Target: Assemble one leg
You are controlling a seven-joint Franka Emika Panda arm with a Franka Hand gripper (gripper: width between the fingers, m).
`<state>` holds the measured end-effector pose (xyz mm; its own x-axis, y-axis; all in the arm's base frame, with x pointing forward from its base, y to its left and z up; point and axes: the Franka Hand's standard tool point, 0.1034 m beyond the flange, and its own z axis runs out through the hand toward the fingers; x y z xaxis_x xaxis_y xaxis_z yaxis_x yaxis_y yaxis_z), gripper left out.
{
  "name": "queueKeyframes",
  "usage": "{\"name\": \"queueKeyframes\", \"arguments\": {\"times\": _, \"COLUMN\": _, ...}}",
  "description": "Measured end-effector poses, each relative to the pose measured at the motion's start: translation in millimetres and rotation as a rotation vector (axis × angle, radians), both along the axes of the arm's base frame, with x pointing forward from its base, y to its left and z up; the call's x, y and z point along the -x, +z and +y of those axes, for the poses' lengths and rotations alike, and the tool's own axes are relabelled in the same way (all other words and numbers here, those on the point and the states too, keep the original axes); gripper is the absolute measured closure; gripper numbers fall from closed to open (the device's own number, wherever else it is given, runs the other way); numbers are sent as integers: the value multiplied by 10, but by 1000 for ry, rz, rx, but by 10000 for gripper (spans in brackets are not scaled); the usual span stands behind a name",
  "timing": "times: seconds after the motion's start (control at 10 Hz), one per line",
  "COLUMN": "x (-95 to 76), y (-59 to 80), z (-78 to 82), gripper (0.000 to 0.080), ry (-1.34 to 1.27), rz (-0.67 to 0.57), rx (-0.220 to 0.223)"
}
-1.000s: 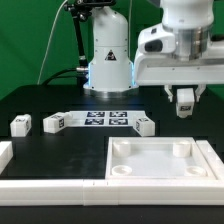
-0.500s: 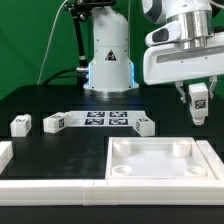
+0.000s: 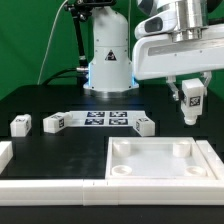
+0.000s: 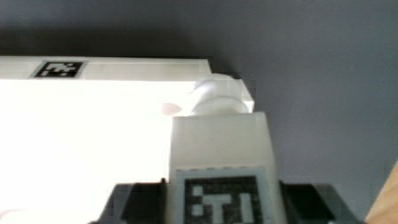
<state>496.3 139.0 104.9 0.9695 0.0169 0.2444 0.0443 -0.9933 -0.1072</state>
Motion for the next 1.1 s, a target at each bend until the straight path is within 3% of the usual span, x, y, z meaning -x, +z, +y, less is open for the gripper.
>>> {"name": "queueKeyframes", "arguments": {"times": 0.2, "x": -7, "y": -15, "z": -21, "gripper": 509, "ry": 19, "rz": -5, "rx": 6}}
{"name": "queueKeyframes", "arguments": {"times": 0.3, "x": -56, "y": -77, "z": -126, "gripper": 509, "ry": 74, "rz": -29, "rx": 25}}
{"name": "queueKeyframes", "arguments": {"times": 0.8, "x": -779, "y": -76, "z": -369, "gripper": 509, "ry": 199, "rz": -38, "rx": 63}}
{"name": "queueKeyframes", "arguments": {"times": 0.9, "x": -872, "y": -62, "z": -396, "gripper": 509, "ry": 204, "rz": -43, "rx": 64}}
{"name": "queueKeyframes", "arguments": {"times": 1.1, "x": -854, "y": -80, "z": -384, "gripper": 509, "ry": 206, "rz": -42, "rx": 64}}
